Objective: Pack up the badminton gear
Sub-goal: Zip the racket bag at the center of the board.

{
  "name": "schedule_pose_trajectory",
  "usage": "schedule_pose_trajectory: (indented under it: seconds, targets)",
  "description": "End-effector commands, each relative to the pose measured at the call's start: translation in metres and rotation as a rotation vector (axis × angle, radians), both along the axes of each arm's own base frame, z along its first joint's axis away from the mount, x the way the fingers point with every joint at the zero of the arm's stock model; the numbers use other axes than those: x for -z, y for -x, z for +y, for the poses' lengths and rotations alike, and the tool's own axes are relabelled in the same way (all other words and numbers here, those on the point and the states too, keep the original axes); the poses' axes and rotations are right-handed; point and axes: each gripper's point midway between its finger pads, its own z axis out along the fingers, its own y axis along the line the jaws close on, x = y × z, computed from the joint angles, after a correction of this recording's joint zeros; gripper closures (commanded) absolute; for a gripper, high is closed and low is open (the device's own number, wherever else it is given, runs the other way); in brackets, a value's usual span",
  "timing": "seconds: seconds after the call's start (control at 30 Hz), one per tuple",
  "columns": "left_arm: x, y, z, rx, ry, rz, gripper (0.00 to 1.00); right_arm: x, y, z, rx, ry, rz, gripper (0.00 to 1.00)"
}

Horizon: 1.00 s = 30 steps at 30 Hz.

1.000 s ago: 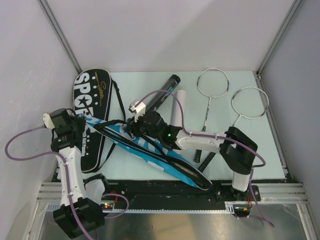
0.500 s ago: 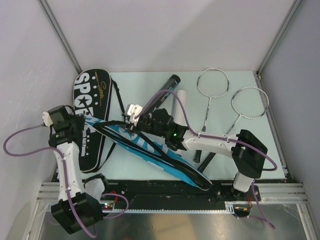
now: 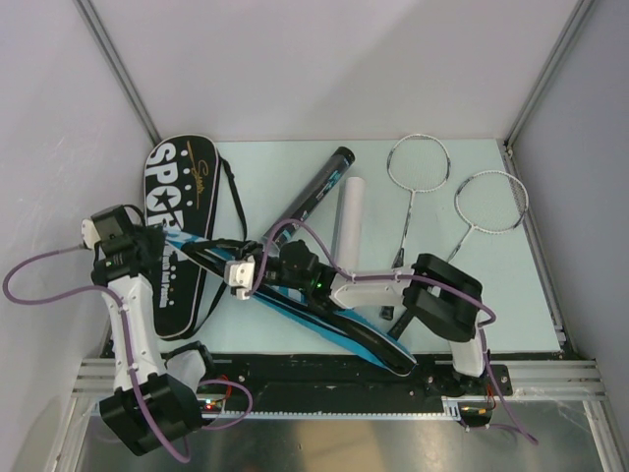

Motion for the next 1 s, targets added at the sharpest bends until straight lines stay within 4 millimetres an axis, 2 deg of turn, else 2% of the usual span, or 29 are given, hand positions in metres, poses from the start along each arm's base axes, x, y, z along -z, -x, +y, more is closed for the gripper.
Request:
schedule_pose_trajectory:
  seconds: [0.0, 0.13, 0.43, 0.63, 0.97]
  targets:
    - [0.001, 0.011, -0.004, 0.006, 0.019, 0.049, 1.0, -0.031, -0.005, 0.002, -0.016, -0.118, -0.216, 0.54]
    - [-0.004, 0.009, -0.007, 0.021, 0.038, 0.032, 1.0, -0.026, -0.011, 0.004, -0.003, -0.132, -0.31, 0.54]
    - [-0.014, 0.008, -0.011, 0.046, 0.061, 0.021, 1.0, -0.024, -0.006, 0.012, -0.001, -0.119, -0.452, 0.53]
    - [-0.003, 0.014, -0.014, 0.041, 0.074, 0.038, 1.0, -0.038, -0.008, 0.026, -0.014, -0.116, -0.527, 0.54]
    - [0.005, 0.02, -0.019, 0.054, 0.081, 0.046, 1.0, -0.032, 0.002, 0.048, -0.096, -0.088, -0.625, 0.66]
